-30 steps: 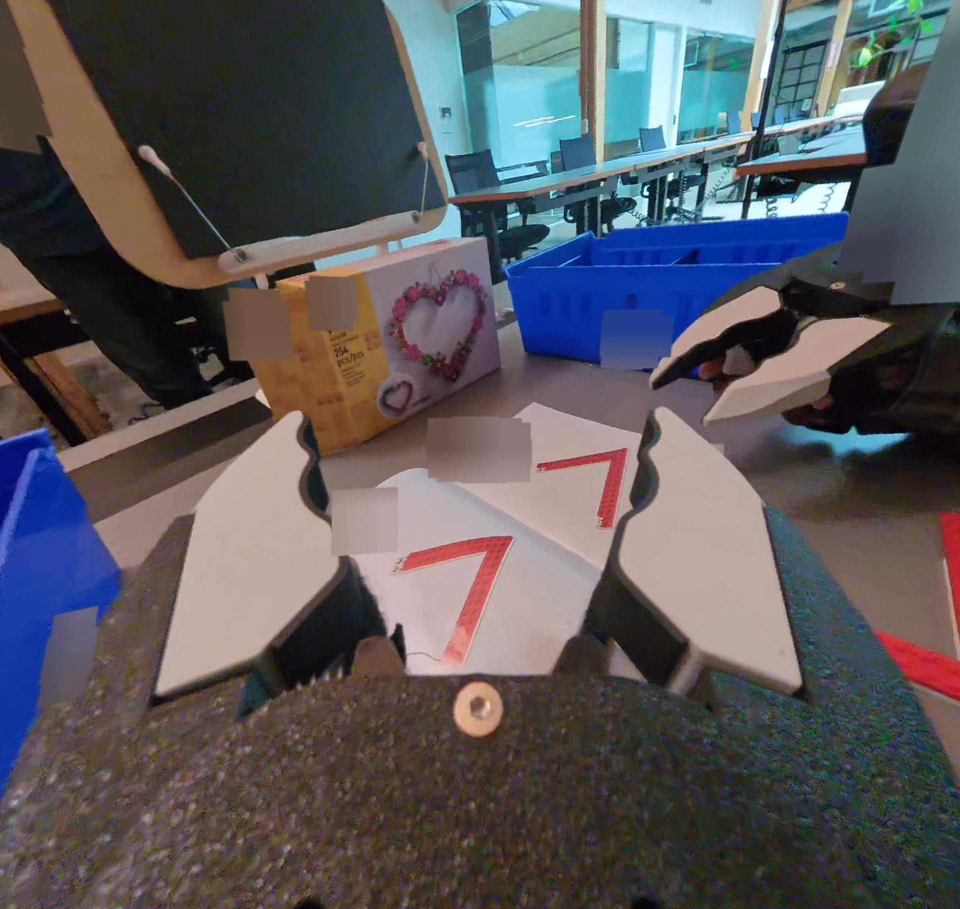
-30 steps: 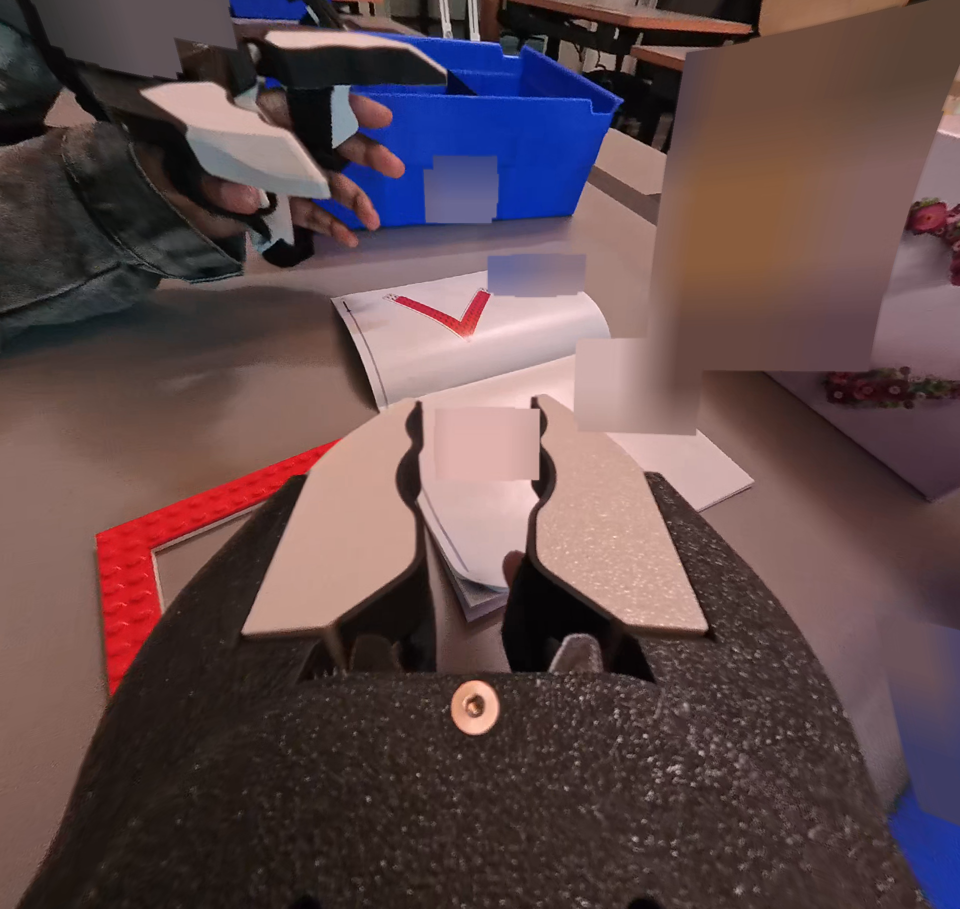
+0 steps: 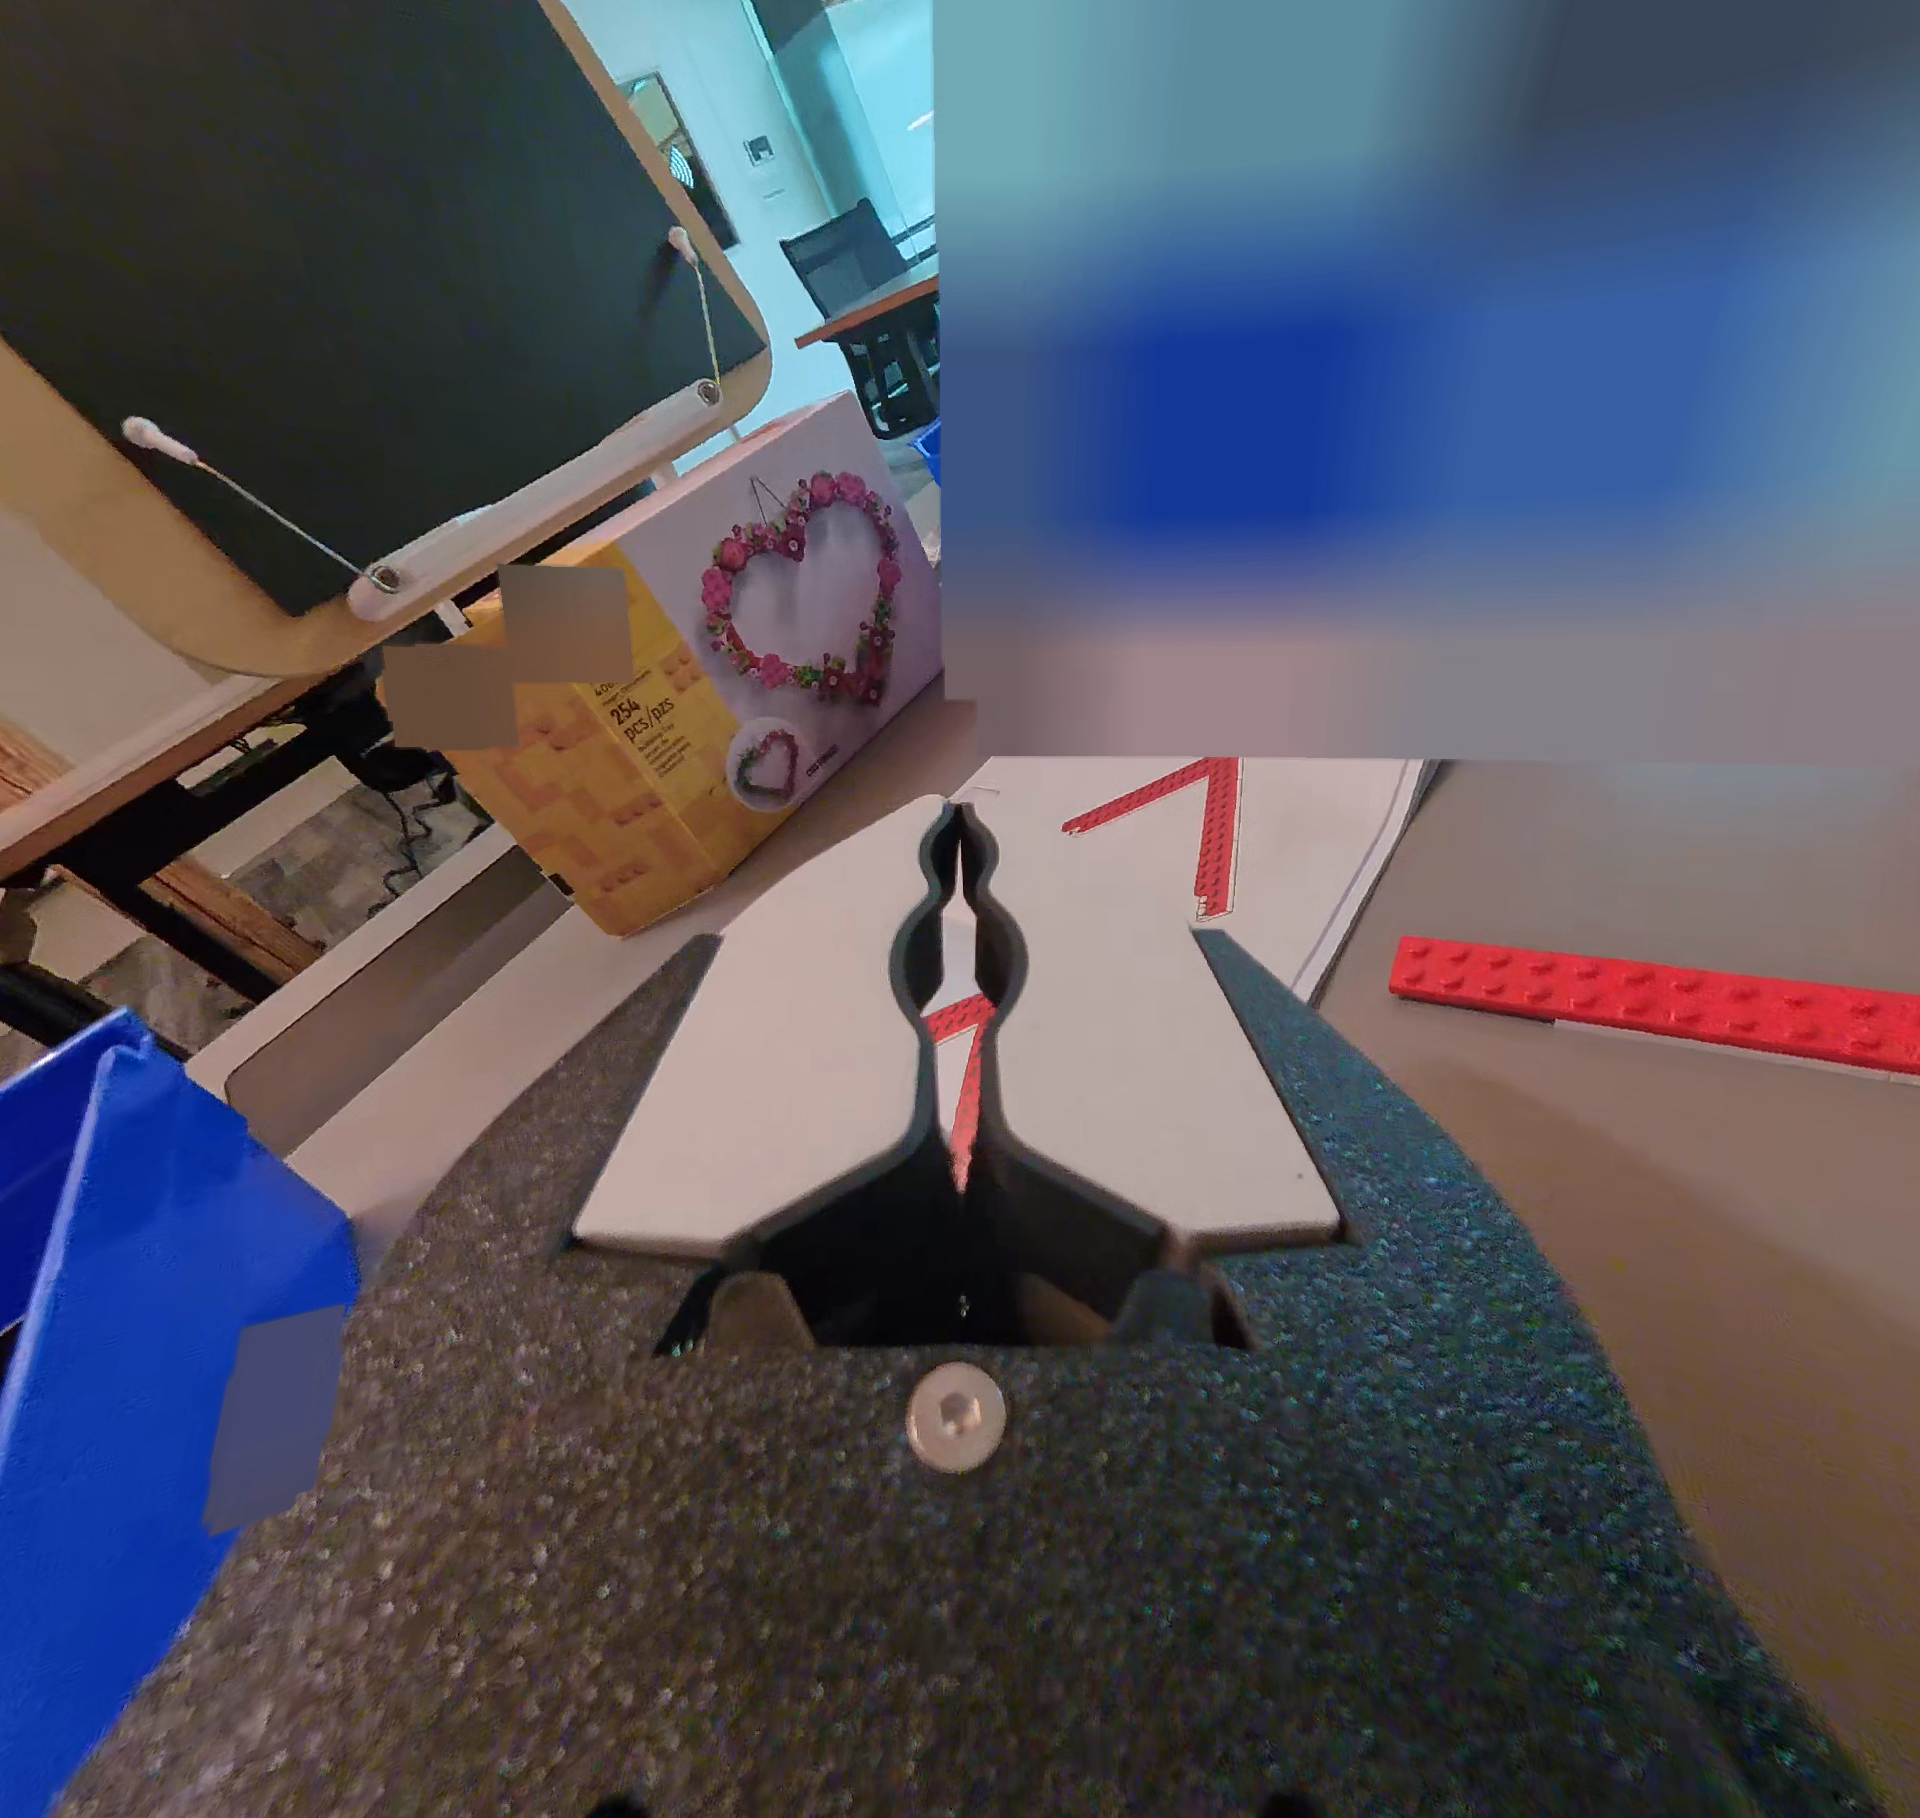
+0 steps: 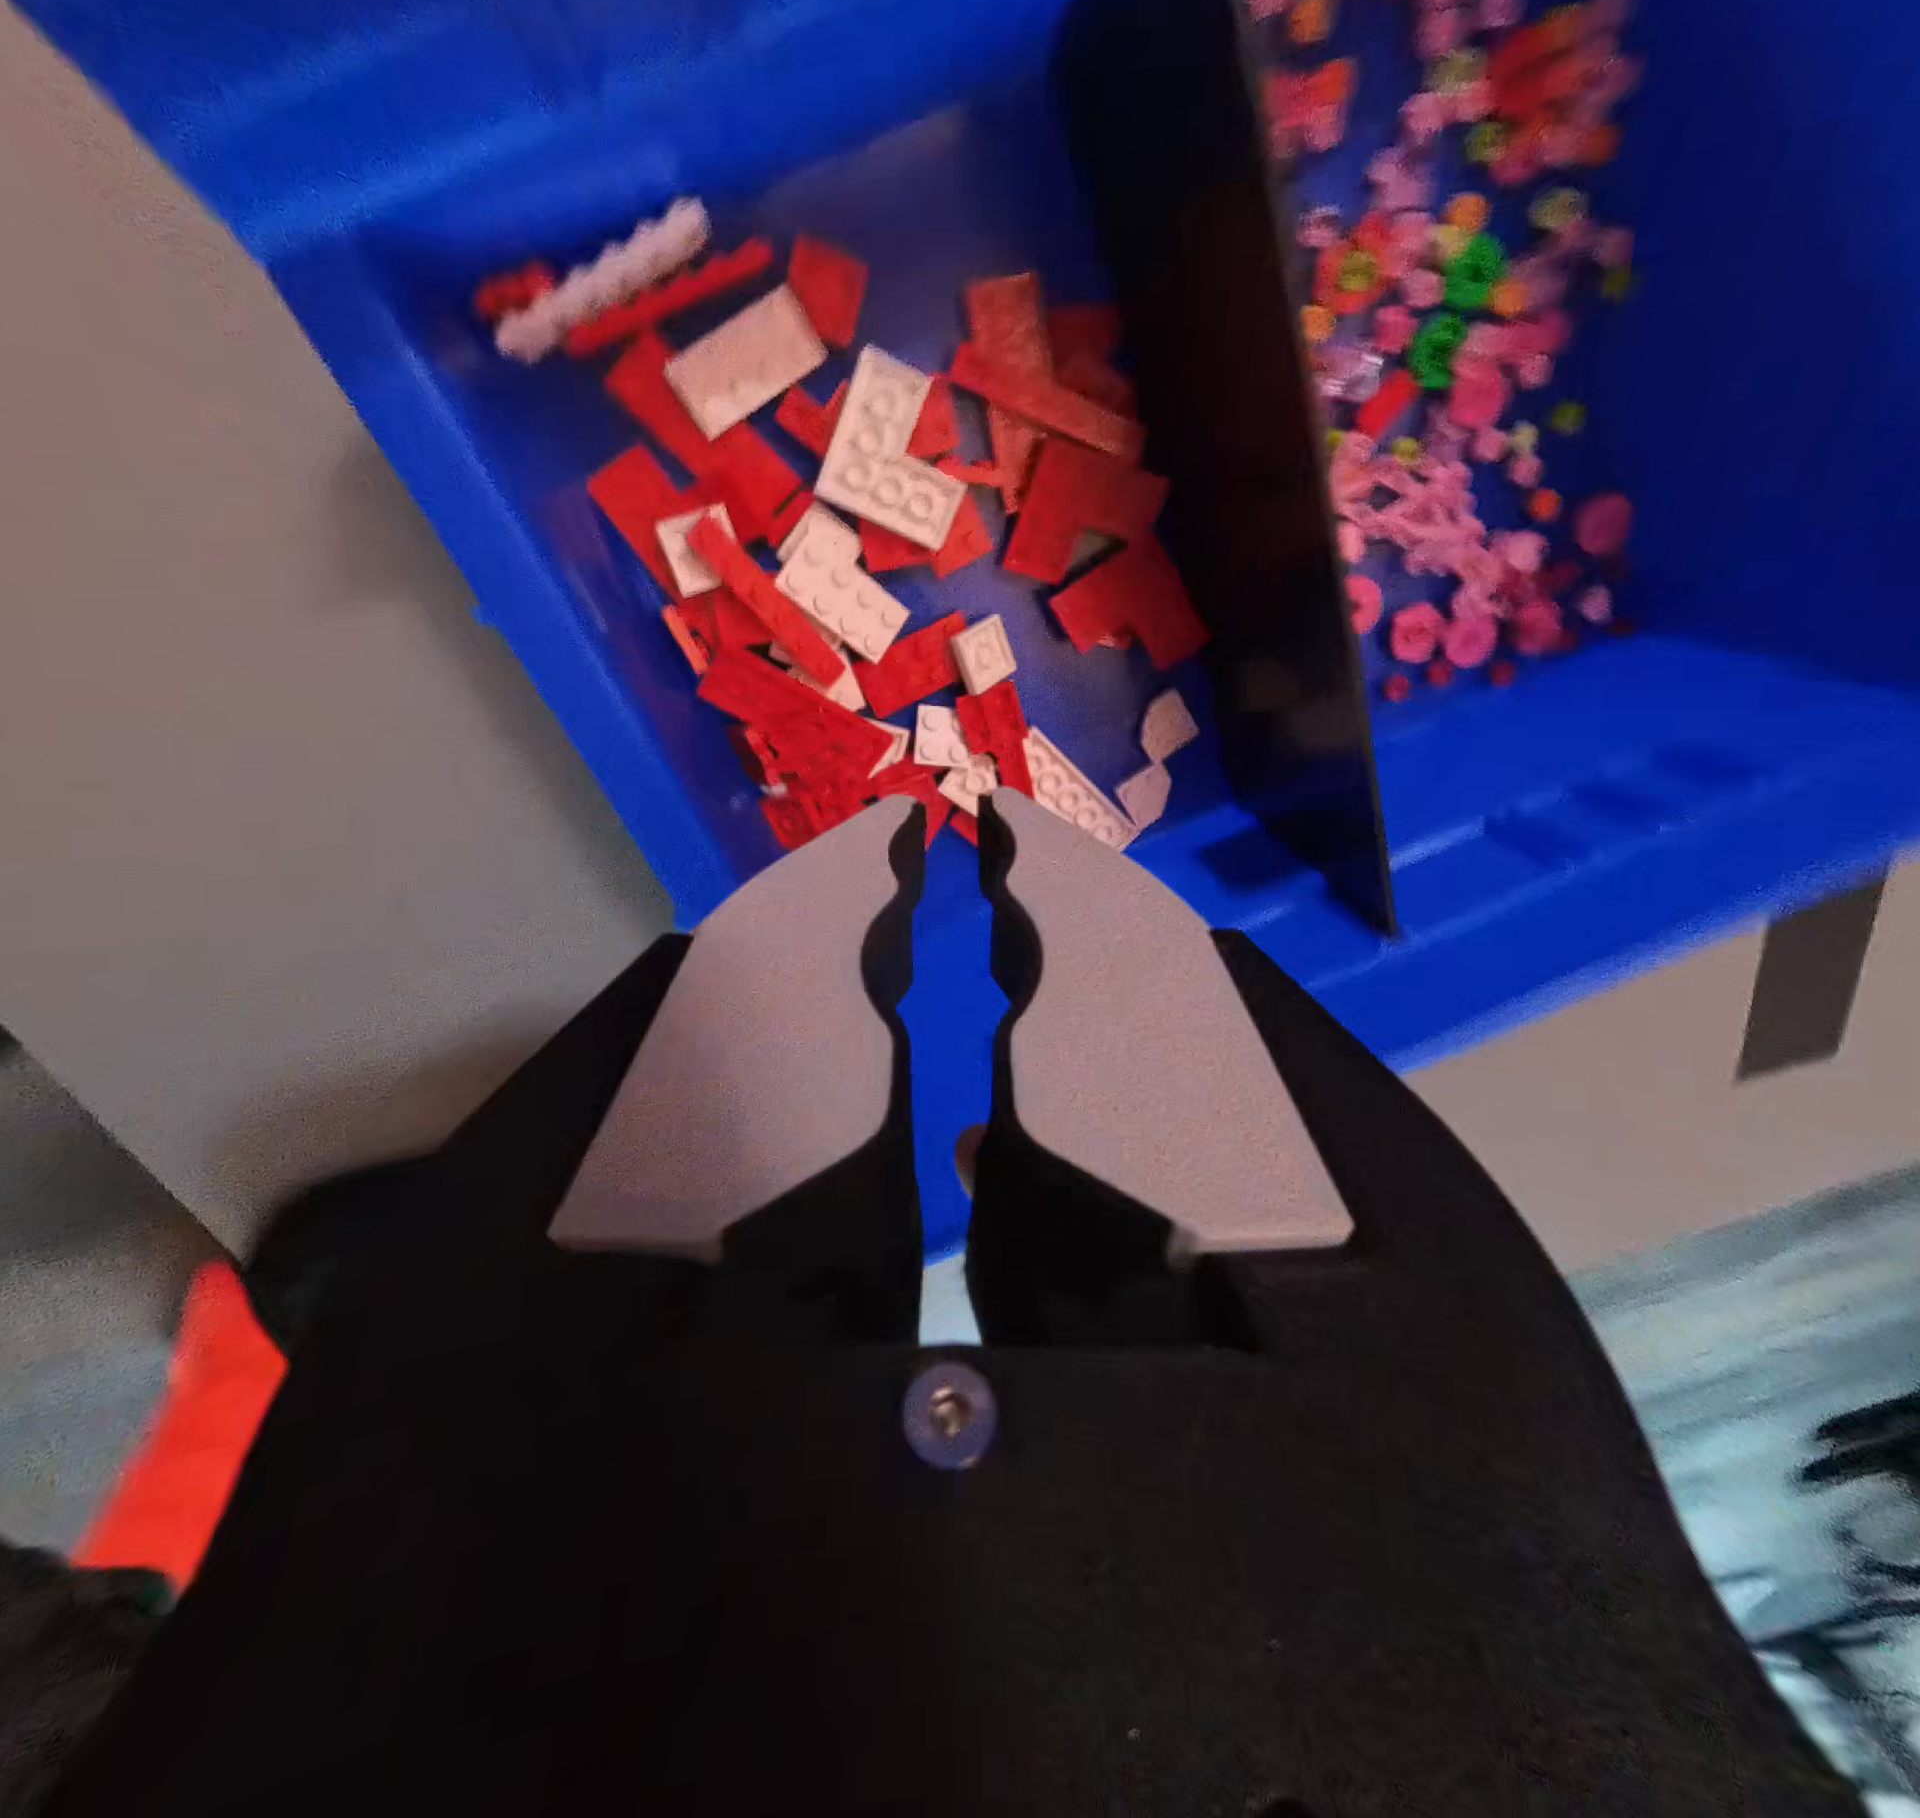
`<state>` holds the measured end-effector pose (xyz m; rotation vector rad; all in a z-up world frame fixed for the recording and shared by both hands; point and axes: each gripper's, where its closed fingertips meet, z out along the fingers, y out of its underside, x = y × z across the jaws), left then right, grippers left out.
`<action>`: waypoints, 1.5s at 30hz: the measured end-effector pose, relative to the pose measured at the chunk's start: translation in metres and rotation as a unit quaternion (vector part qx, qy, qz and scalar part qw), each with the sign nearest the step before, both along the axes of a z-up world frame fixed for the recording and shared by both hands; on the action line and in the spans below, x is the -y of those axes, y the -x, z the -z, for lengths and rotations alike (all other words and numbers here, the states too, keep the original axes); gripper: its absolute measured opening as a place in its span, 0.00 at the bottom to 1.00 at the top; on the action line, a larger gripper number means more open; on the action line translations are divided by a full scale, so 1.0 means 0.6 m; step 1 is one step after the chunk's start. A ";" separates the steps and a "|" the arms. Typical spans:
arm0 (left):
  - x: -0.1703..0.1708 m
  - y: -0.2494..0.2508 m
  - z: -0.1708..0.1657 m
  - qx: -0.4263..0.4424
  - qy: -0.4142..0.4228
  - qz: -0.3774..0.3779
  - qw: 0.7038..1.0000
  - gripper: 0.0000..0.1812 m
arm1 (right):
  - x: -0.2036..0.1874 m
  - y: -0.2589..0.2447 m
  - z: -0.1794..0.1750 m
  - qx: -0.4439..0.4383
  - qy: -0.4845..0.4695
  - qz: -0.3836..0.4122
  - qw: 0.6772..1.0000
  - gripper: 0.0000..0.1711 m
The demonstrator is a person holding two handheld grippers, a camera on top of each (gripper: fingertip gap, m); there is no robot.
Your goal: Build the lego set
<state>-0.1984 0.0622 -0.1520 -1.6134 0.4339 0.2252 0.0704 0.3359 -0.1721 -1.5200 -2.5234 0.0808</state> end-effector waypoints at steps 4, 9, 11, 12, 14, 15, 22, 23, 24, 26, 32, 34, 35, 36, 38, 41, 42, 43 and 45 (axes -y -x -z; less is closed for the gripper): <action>-0.001 -0.003 0.001 -0.006 -0.001 0.004 1.000 0.00 | -0.062 -0.012 0.054 0.123 -0.078 -0.111 0.983 0.06; 0.001 -0.002 -0.001 -0.008 -0.002 0.002 1.000 0.00 | -0.079 -0.017 0.094 0.177 -0.103 -0.245 0.948 0.05; 0.001 -0.001 0.001 -0.008 0.001 0.003 1.000 0.00 | -0.083 -0.019 0.105 0.190 -0.106 -0.269 0.938 0.09; 0.001 -0.001 0.002 -0.008 0.003 0.003 1.000 0.00 | -0.087 -0.020 0.109 0.195 -0.107 -0.274 0.936 0.12; 0.000 -0.002 0.004 -0.008 0.006 0.004 1.000 0.00 | -0.097 -0.022 0.116 0.207 -0.110 -0.281 0.931 0.13; 0.000 -0.003 0.004 -0.008 0.007 0.005 1.000 0.00 | -0.104 -0.023 0.119 0.214 -0.116 -0.287 0.926 0.13; -0.001 -0.003 0.009 -0.009 0.014 0.006 1.000 0.00 | -0.102 -0.020 0.130 0.212 -0.110 -0.312 0.920 0.12; -0.001 -0.003 0.010 -0.009 0.015 0.006 1.000 0.00 | -0.101 -0.019 0.131 0.210 -0.111 -0.314 0.919 0.12; -0.001 -0.003 0.010 -0.009 0.016 0.006 1.000 0.00 | -0.100 -0.018 0.133 0.210 -0.113 -0.315 0.919 0.11; -0.002 -0.004 0.012 -0.010 0.019 0.006 1.000 0.00 | -0.100 -0.018 0.136 0.216 -0.117 -0.317 0.916 0.11; -0.003 -0.008 0.014 -0.014 0.021 0.009 1.000 0.00 | -0.108 -0.015 0.129 0.209 -0.128 -0.295 0.924 0.10; -0.002 -0.009 0.013 -0.015 0.021 0.010 1.000 0.00 | -0.112 -0.012 0.117 0.194 -0.135 -0.281 0.930 0.10; -0.002 -0.010 0.013 -0.014 0.021 0.010 1.000 0.01 | -0.111 -0.009 0.108 0.182 -0.135 -0.271 0.935 0.10; -0.002 -0.010 0.012 -0.013 0.020 0.010 1.000 0.01 | -0.108 -0.004 0.098 0.166 -0.133 -0.260 0.942 0.10; -0.003 -0.009 0.011 -0.011 0.019 0.008 1.000 0.01 | -0.088 0.014 0.069 0.114 -0.121 -0.231 0.959 0.10; -0.003 -0.008 0.010 -0.005 0.018 0.004 1.000 0.01 | -0.006 0.060 0.010 0.005 -0.064 -0.172 0.983 0.10; -0.003 -0.009 0.009 -0.003 0.018 0.005 1.000 0.01 | 0.035 0.077 -0.010 -0.031 -0.033 -0.159 0.986 0.10; -0.003 -0.010 0.008 -0.003 0.018 0.007 1.000 0.01 | 0.083 0.092 -0.028 -0.065 0.005 -0.160 0.985 0.10; -0.003 -0.013 0.006 -0.004 0.016 0.008 1.000 0.02 | 0.175 0.121 -0.057 -0.125 0.068 -0.172 0.975 0.10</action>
